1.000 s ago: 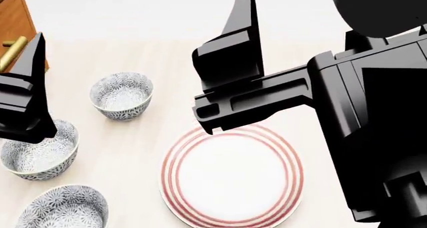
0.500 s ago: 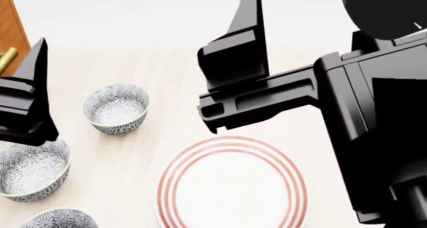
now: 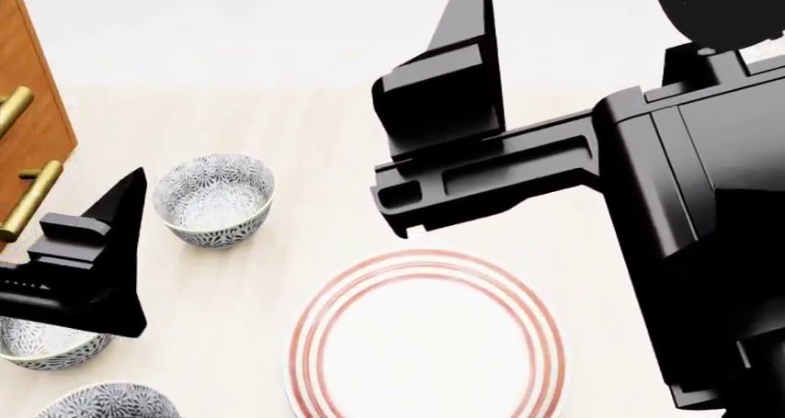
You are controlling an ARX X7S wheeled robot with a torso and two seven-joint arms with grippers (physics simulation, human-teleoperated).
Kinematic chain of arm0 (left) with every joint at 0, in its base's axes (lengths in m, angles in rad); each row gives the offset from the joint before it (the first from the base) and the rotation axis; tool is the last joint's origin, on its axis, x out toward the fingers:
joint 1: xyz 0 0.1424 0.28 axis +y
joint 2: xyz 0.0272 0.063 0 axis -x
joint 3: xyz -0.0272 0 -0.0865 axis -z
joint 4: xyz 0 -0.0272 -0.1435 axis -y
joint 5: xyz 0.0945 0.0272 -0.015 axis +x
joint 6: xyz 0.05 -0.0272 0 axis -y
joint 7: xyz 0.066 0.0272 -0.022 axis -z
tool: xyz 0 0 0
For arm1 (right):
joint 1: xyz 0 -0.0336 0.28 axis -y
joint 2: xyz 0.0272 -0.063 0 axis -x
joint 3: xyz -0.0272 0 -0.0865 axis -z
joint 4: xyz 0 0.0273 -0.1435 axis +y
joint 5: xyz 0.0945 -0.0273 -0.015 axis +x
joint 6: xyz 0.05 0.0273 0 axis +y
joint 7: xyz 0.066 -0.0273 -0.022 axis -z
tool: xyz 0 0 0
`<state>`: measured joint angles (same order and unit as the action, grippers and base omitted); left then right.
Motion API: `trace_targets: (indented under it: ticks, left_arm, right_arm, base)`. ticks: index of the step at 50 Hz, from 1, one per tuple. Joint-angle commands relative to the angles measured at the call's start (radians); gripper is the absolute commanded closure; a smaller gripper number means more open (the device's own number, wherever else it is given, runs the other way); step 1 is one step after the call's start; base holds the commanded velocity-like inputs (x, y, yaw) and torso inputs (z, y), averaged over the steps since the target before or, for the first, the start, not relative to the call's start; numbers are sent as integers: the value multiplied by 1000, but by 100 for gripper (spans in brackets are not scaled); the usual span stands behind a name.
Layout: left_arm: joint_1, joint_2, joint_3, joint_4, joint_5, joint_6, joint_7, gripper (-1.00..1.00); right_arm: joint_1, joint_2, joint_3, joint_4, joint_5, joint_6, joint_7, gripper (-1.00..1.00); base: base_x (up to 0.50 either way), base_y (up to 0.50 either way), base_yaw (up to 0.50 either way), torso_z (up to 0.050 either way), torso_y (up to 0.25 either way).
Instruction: Put the bowl at the front on the plate.
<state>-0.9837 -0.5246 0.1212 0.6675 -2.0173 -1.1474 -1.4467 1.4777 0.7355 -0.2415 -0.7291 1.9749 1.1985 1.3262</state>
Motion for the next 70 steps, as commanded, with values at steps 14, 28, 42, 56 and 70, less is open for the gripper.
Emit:
trace_targets:
  ticks: [14,28,42,56,70]
  left_arm:
    - [68,-20,71,-15,-32,43,-1,-100]
    - [123,-19,84,-18,28,28,49,-100]
    - [187,-21,79,-20,81,27,97,-100]
    - [247,-18,83,-37,148,18,155,-100]
    - [318,-10,89,-50,227,14,220,-100]
  right_arm:
    - [12,10,-16,-5,-1,-12,-10,-100]
    - [17,17,-26,-8,0,-21,-10,-100]
    - [15,23,-33,-12,-3,-29,-14,-100]
    - [35,29,-47,-12,11,-41,-7,-100]
    - [25,31,-45,-14,-10,-41,-30,-100]
  base:
    - [0,0,0,0,0]
    - [0,0,0,0,0]
    - [0,0,0,0,0]
    - [0,0,0,0,0]
    - [0,0,0,0,0]
